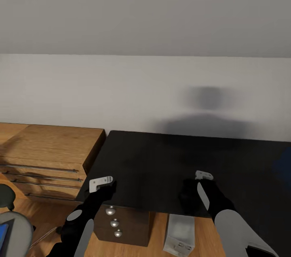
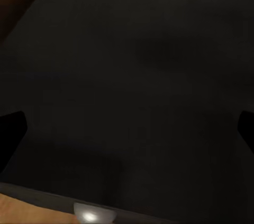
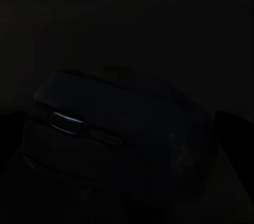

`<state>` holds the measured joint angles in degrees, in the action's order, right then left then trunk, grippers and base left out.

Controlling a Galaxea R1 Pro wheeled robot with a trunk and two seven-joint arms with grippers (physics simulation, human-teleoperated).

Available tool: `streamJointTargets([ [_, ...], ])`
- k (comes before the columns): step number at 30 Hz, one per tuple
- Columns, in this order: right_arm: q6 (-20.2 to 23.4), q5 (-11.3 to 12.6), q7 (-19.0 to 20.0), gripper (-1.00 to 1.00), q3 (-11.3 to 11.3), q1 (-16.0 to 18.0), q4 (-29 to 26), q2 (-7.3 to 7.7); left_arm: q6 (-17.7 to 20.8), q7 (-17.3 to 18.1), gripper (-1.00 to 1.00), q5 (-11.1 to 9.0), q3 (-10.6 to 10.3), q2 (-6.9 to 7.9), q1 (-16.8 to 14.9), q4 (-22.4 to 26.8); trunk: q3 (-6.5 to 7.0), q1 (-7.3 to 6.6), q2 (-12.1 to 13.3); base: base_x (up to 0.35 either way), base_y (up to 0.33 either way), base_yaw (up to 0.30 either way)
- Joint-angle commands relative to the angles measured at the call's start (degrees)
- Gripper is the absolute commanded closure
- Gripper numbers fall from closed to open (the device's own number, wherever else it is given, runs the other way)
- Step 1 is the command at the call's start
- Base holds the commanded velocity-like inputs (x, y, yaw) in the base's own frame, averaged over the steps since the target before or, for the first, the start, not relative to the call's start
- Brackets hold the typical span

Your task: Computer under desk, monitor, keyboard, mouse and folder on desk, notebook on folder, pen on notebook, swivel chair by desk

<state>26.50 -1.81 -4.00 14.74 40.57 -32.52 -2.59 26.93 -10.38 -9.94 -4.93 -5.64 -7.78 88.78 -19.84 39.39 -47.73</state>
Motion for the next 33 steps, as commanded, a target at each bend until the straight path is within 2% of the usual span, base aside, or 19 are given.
streamJointTargets([
  [1,0.3,-0.17,-0.01,1.0,0.24,0.04,-0.14,0.0,0.23,-0.52,-1.0,-0.61,-0.08,0.03,-0.04,0.08,-0.07,0.01,-0.06,0.0,0.004,0.004],
  [7,0.32,-0.04,0.02,1.0,0.21,0.04,-0.24,-0.01,0.23,-0.52,-1.0,-0.61,-0.08,0.03,-0.04,0.1,-0.08,0.01,-0.06,0.0,0.119,0.001],
  [25,0.3,0.09,0.04,1.0,0.28,0.04,-0.01,-0.12,0.28,-0.52,-1.0,-0.61,0.01,0.09,-0.04,0.09,-0.08,0.01,-0.06,0.0,0.296,0.0],
  [33,0.3,0.05,0.05,1.0,0.28,0.04,0.05,-0.21,0.28,-0.52,-1.0,-0.61,0.01,0.1,-0.04,0.08,-0.08,0.01,-0.06,0.0,0.04,0.012],
])
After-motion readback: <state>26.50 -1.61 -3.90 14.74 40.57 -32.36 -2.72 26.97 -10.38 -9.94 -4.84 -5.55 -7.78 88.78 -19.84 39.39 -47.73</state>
